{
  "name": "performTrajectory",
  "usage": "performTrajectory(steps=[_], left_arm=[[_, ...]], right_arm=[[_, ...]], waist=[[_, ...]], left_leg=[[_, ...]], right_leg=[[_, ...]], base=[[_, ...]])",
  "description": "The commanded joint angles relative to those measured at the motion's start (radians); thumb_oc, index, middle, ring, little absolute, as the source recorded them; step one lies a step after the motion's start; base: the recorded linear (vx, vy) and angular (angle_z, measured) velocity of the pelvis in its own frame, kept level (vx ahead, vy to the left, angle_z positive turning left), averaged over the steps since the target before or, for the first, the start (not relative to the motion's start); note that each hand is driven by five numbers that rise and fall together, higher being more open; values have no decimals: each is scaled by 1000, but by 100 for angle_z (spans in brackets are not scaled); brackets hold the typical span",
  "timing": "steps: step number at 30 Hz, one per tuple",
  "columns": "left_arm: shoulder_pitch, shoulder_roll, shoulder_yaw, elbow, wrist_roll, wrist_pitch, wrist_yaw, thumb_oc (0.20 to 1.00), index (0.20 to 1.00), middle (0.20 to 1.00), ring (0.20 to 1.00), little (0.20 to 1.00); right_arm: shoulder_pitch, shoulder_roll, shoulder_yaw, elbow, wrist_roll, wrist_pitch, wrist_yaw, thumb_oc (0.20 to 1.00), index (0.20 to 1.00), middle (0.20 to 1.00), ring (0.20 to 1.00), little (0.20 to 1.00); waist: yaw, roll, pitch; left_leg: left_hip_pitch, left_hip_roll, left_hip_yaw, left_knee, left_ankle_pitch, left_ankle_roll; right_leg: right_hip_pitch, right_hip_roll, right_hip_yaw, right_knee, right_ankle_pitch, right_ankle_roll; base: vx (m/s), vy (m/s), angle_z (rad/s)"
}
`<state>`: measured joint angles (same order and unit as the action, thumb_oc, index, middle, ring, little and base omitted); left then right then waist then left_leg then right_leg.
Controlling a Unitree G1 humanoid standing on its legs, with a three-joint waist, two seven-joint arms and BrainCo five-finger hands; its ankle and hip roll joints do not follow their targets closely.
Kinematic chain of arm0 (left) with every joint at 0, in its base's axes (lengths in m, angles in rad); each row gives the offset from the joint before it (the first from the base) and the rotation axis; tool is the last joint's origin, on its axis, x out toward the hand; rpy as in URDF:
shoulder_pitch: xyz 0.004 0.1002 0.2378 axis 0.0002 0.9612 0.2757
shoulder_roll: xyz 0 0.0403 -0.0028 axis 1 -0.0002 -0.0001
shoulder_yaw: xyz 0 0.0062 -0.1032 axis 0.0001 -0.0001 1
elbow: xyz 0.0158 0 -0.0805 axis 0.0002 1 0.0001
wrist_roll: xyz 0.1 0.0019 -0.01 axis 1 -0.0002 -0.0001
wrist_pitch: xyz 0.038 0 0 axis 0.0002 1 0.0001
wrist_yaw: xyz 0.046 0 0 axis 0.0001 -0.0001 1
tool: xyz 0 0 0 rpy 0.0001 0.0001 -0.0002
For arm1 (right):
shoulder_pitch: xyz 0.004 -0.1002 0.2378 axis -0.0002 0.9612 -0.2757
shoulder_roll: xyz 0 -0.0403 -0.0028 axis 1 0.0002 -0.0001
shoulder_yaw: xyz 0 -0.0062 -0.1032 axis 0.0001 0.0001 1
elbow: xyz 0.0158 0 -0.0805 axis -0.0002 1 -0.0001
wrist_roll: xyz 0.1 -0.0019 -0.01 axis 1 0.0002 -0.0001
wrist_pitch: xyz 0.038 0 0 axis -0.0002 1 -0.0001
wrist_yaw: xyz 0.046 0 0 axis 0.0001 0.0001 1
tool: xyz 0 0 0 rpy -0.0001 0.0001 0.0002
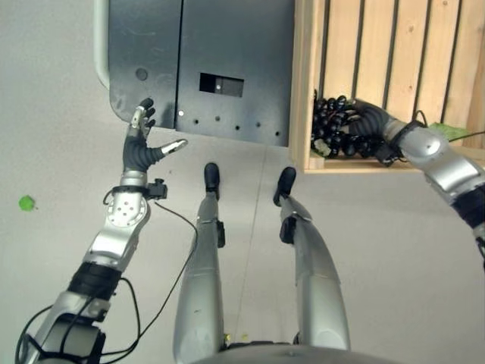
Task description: Pick up the fruits from the basket on one side to the basket on the other side
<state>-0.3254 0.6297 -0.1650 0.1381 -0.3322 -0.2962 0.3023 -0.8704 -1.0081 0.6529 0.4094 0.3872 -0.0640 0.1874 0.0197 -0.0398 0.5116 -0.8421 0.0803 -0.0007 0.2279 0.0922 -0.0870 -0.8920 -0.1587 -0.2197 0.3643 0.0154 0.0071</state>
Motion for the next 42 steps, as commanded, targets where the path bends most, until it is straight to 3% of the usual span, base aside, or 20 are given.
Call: performTrajectory(steps=[1,2,3,4,5,7,8,9,12,13,15,16,24,39,40,41,42], left_arm=[[13,1,24,-62,-7,-45,12,1000,1000,1000,1000,1000],[26,0,21,-61,-6,-45,13,1000,1000,1000,1000,1000],[16,1,26,-65,-6,-47,15,1000,1000,1000,1000,1000],[27,-1,22,-64,-7,-47,14,1000,1000,1000,1000,1000],[16,3,25,-66,-6,-46,15,1000,1000,1000,1000,1000],[27,1,22,-65,-7,-47,15,1000,1000,1000,1000,1000],[20,7,30,-70,-8,-48,15,1000,1000,1000,1000,1000],[31,4,26,-68,-8,-48,15,1000,1000,1000,1000,1000],[43,10,29,-73,-12,-49,14,1000,1000,1000,1000,1000],[39,18,34,-81,-16,-53,15,1000,1000,1000,1000,1000],[55,20,31,-81,-21,-56,15,1000,1000,1000,1000,1000],[51,22,42,-88,-24,-60,15,1000,1000,1000,1000,1000],[102,44,64,-103,-28,-66,4,1000,1000,1000,1000,1000],[124,31,75,-101,-35,-62,-7,1000,1000,1000,1000,1000],[123,29,74,-100,-33,-61,-8,1000,1000,1000,1000,1000],[123,26,75,-100,-32,-60,-8,1000,1000,1000,1000,1000],[123,26,75,-100,-32,-60,-8,1000,1000,1000,1000,1000]], right_arm=[[30,56,65,-53,47,-43,26,200,200,200,200,200],[41,58,69,-55,50,-43,28,200,200,200,200,200],[35,54,57,-59,58,-45,21,200,200,200,200,200],[45,57,62,-58,58,-45,21,200,200,200,200,200],[31,54,52,-58,63,-47,18,200,200,200,200,200],[36,54,54,-57,71,-47,15,200,200,200,200,200],[6,22,43,-68,81,-51,12,200,200,200,200,200],[16,24,49,-67,82,-50,12,200,200,200,200,200],[-55,-49,43,-51,70,-61,-21,200,200,200,200,200],[-131,-106,40,2,66,-72,-50,200,200,200,200,200],[-172,-130,52,45,68,-77,-75,200,200,200,200,200],[-234,-151,70,74,78,-85,-85,200,200,200,200,200],[-499,-270,220,205,89,-95,-94,200,200,200,200,200],[-609,-249,271,299,28,-91,-122,200,200,200,200,200],[-604,-241,264,299,20,-90,-122,319,319,319,319,319],[-589,-234,254,294,15,-87,-122,1000,1000,1000,1000,1000],[-588,-234,253,294,14,-87,-122,1000,1000,1000,1000,1000]], waist=[[-2,9,8],[-1,10,8],[-2,8,8],[0,10,8],[-1,9,8],[1,11,8],[0,6,8],[1,8,8],[1,3,8],[1,-3,8],[4,-4,8],[-1,-7,8],[-8,-30,8],[-13,-27,8],[-11,-26,8],[-10,-25,8],[-10,-25,8]], left_leg=[[8,-9,-14,82,-87,17],[38,-6,-20,87,-118,12],[8,-9,-17,82,-86,18],[38,-6,-22,88,-118,13],[8,-9,-17,83,-86,17],[37,-7,-22,88,-117,12],[7,-10,-17,83,-85,17],[37,-7,-22,88,-116,11],[42,-7,-22,85,-114,10],[19,-9,-15,77,-82,14],[53,-6,-21,78,-112,7],[26,-8,-15,71,-80,12],[40,-3,-13,62,-76,6],[41,-2,-11,67,-77,10],[39,-3,-12,67,-77,11],[36,-3,-13,70,-77,12],[36,-3,-13,70,-77,12]], right_leg=[[22,-28,9,-2,-13,128],[48,-26,14,11,-44,136],[22,-30,8,0,-13,128],[48,-27,15,12,-44,137],[23,-30,8,-1,-13,128],[48,-28,15,12,-43,137],[26,-31,7,-2,-12,128],[51,-28,13,10,-42,137],[56,-29,12,5,-37,139],[39,-33,4,-13,-4,131],[67,-30,9,-2,-32,140],[45,-31,5,-18,0,130],[58,-26,6,-30,10,133],[51,-18,13,-24,11,131],[51,-18,11,-24,11,131],[49,-19,11,-22,10,131],[49,-19,11,-22,10,131]], base=[[0,0,0],[-83,15,3],[68,0,2],[-82,17,3],[69,1,1],[0,0,0],[0,0,0],[0,0,0],[-6,3,0],[0,0,0],[0,0,0],[-90,12,4],[-13,3,1],[-2,1,-1],[-10,-1,-3],[-10,-1,-3],[0,0,0]])
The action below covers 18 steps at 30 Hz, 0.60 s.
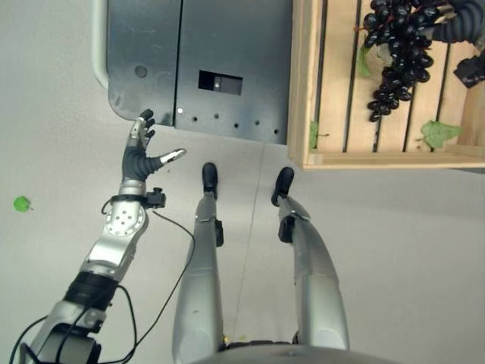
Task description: Pick up the fruits from the basket on one side to the basket on the other side
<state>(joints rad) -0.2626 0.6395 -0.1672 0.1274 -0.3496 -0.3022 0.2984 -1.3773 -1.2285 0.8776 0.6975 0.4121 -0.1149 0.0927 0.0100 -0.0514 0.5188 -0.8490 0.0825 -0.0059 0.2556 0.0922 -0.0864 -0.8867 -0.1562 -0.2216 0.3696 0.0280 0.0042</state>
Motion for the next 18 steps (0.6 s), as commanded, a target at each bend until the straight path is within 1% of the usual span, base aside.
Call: performTrajectory(steps=[1,5,8,10,15,16,17,18], left_arm=[[58,16,77,-87,-16,-53,-5,1000,1000,1000,1000,1000],[63,11,76,-85,-20,-50,-9,1000,1000,1000,1000,1000],[59,6,72,-85,-20,-46,-8,1000,1000,1000,1000,1000],[54,-1,74,-84,-21,-46,-10,1000,1000,1000,1000,1000],[52,7,72,-86,-25,-43,-15,1000,1000,1000,1000,1000],[51,8,71,-85,-26,-40,-17,1000,1000,1000,1000,1000],[59,6,65,-84,-26,-39,-16,1000,1000,1000,1000,1000],[49,8,68,-86,-26,-38,-14,1000,1000,1000,1000,1000]], right_arm=[[-79,-11,26,5,-12,-34,-25,1000,1000,1000,1000,1000],[-61,-9,17,-17,-17,-32,-23,1000,1000,1000,1000,1000],[-15,0,-23,-37,17,-32,-20,1000,1000,1000,1000,1000],[39,19,-75,-51,100,-34,-11,1000,1000,1000,1000,1000],[104,42,-131,-69,164,-29,1,1000,1000,1000,1000,1000],[142,53,-164,-77,222,-29,10,1000,1000,1000,1000,1000],[168,70,-179,-76,264,-30,13,1000,1000,1000,1000,1000],[172,79,-199,-69,295,-29,8,1000,1000,1000,1000,1000]], waist=[[0,-13,1],[1,-12,1],[1,-11,1],[-1,-8,1],[4,-9,1],[4,-7,1],[7,-4,1],[6,-5,1]], left_leg=[[41,-6,-7,42,-77,12],[37,-7,-8,45,-77,13],[33,-9,-9,48,-77,14],[31,-9,-9,52,-78,15],[32,-11,-9,52,-81,17],[32,-12,-9,53,-81,18],[61,-8,-16,58,-113,13],[33,-12,-8,52,-82,18]], right_leg=[[42,-21,12,-26,-2,134],[38,-22,11,-22,-2,134],[36,-24,10,-20,-2,133],[36,-25,11,-21,-2,133],[37,-24,11,-23,0,131],[40,-24,12,-25,0,132],[64,-20,19,-13,-29,141],[40,-23,13,-25,1,132]], base=[[0,0,0],[0,0,0],[0,0,0],[0,0,0],[0,0,0],[75,8,-1],[0,0,0],[0,0,0]])
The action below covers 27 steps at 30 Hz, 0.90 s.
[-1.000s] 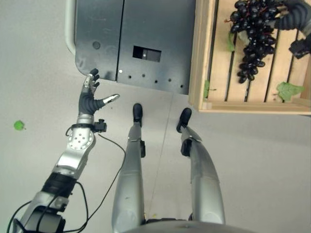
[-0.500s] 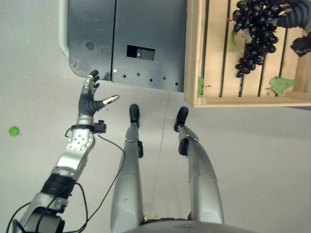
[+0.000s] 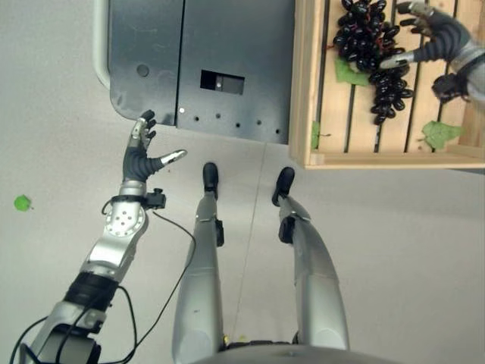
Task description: Pick up the fruits from the basket on one side to the basket on the other side
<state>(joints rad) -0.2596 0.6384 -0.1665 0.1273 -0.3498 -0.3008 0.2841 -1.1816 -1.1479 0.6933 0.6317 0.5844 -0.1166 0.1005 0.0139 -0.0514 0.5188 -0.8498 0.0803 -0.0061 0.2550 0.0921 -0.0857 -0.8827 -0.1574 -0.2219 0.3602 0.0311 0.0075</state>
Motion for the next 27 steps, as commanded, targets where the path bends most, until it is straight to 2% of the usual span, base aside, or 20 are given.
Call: performTrajectory(steps=[1,2,4,5,7,8,9,10,11,12,22,27], left_arm=[[48,10,69,-89,-26,-36,2,1000,1000,1000,1000,1000],[56,9,65,-87,-26,-33,4,1000,1000,1000,1000,1000],[54,6,63,-83,-26,-25,13,1000,1000,1000,1000,1000],[45,6,67,-83,-25,-22,17,1000,1000,1000,1000,1000],[46,6,68,-82,-26,-17,20,1000,1000,1000,1000,1000],[46,1,68,-78,-29,-8,28,1000,1000,1000,1000,1000],[54,-1,66,-77,-29,-4,31,1000,1000,1000,1000,1000],[45,1,67,-78,-28,0,31,1000,1000,1000,1000,1000],[51,0,61,-74,-28,2,34,1000,1000,1000,1000,1000],[52,3,56,-78,-27,4,35,1000,1000,1000,1000,1000],[44,8,33,-79,-18,12,66,1000,1000,1000,1000,1000],[53,11,25,-80,-11,7,70,1000,1000,1000,1000,1000]], right_arm=[[-10,8,-30,-11,138,-26,-4,1000,1000,1000,1000,1000],[21,22,-51,-11,163,-22,-12,1000,1000,1000,1000,1000],[63,64,-102,-10,210,-21,-35,1000,1000,1000,1000,1000],[72,73,-120,-16,220,-19,-41,1000,1000,1000,1000,1000],[92,84,-138,-34,231,-17,-50,1000,1000,1000,1000,1000],[146,134,-175,-52,282,-17,-69,1000,1000,1000,1000,1000],[168,147,-165,-81,287,-8,-57,1000,1000,1000,1000,1000],[187,150,-168,-120,290,-4,-53,1000,1000,1000,1000,1000],[206,164,-159,-141,300,-3,-57,1000,1000,1000,1000,1000],[213,169,-152,-164,300,-3,-58,1000,1000,1000,1000,1000],[218,173,-85,-265,228,2,-86,1000,1000,1000,1000,1000],[221,96,-50,-316,114,8,-75,1000,1000,1000,1000,1000]], waist=[[2,-5,1],[3,-4,1],[3,-3,1],[0,-5,1],[-1,-6,1],[-1,-3,1],[0,-1,1],[-2,-5,1],[0,-2,1],[2,-2,1],[4,2,1],[-3,-5,1]], left_leg=[[34,-10,-8,50,-81,17],[62,-7,-14,52,-110,12],[63,-7,-14,50,-109,13],[36,-10,-6,46,-79,18],[35,-10,-6,45,-77,19],[37,-11,-6,47,-79,20],[65,-8,-12,51,-109,15],[37,-11,-6,48,-79,20],[64,-9,-12,53,-110,16],[64,-9,-11,57,-113,16],[54,-11,-11,63,-112,19],[54,-13,-13,62,-112,19]], right_leg=[[36,-21,13,-17,-2,128],[59,-17,20,-7,-31,137],[59,-16,20,-8,-29,138],[35,-19,13,-20,0,128],[35,-19,13,-21,2,128],[36,-19,13,-18,0,127],[60,-15,20,-7,-29,136],[37,-18,14,-19,-1,126],[60,-15,20,-7,-30,135],[61,-15,22,-4,-33,135],[54,-17,22,-3,-33,133],[56,-18,23,-3,-33,134]], base=[[0,0,0],[79,1,-2],[6,10,-2],[-69,17,-3],[-36,7,-1],[84,7,-1],[0,0,0],[85,-6,-2],[15,-1,-5],[90,-4,-6],[1,0,-1],[0,0,0]])
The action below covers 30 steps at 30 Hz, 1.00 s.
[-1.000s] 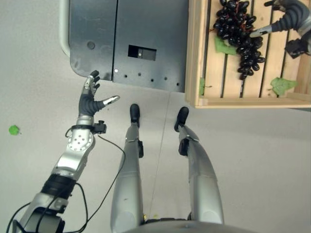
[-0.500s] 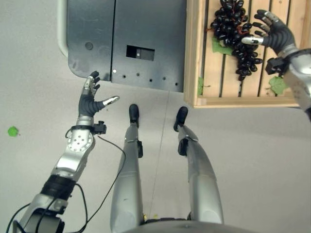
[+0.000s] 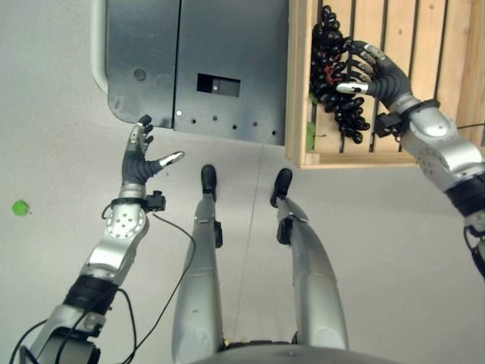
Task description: Pick up the fruits from the basket on one side to the basket on the other side
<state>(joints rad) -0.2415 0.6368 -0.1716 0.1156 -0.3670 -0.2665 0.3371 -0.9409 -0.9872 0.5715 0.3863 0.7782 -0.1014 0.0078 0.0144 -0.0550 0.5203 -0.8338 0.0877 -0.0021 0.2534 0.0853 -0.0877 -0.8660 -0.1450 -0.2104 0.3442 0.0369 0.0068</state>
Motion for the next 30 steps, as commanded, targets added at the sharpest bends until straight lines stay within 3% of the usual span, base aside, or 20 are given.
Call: performTrajectory(steps=[1,21,29,30], left_arm=[[41,18,30,-74,12,-29,18,1000,1000,1000,1000,1000],[71,50,29,-99,23,-43,5,1000,1000,1000,1000,1000],[74,44,35,-98,30,-22,25,1000,1000,1000,1000,1000],[61,43,37,-99,31,-16,29,1000,1000,1000,1000,1000]], right_arm=[[-18,-100,81,-75,-103,-5,26,1000,1000,1000,1000,1000],[-74,-260,163,-95,-142,-2,68,1000,1000,1000,1000,1000],[22,-225,64,-219,-175,1,15,1000,1000,1000,1000,1000],[45,-204,31,-240,-173,6,-1,1000,1000,1000,1000,1000]], waist=[[-4,-4,0],[-16,-18,0],[-29,-21,0],[-31,-21,0]], left_leg=[[37,-20,-17,65,-106,21],[32,-20,-19,77,-111,21],[25,-22,-19,79,-110,26],[-8,-25,-13,77,-79,33]], right_leg=[[39,-31,11,15,-39,136],[31,-30,19,33,-47,135],[25,-28,23,32,-44,134],[-2,-31,18,18,-12,125]], base=[[0,0,0],[0,0,0],[-10,2,0],[0,0,0]])
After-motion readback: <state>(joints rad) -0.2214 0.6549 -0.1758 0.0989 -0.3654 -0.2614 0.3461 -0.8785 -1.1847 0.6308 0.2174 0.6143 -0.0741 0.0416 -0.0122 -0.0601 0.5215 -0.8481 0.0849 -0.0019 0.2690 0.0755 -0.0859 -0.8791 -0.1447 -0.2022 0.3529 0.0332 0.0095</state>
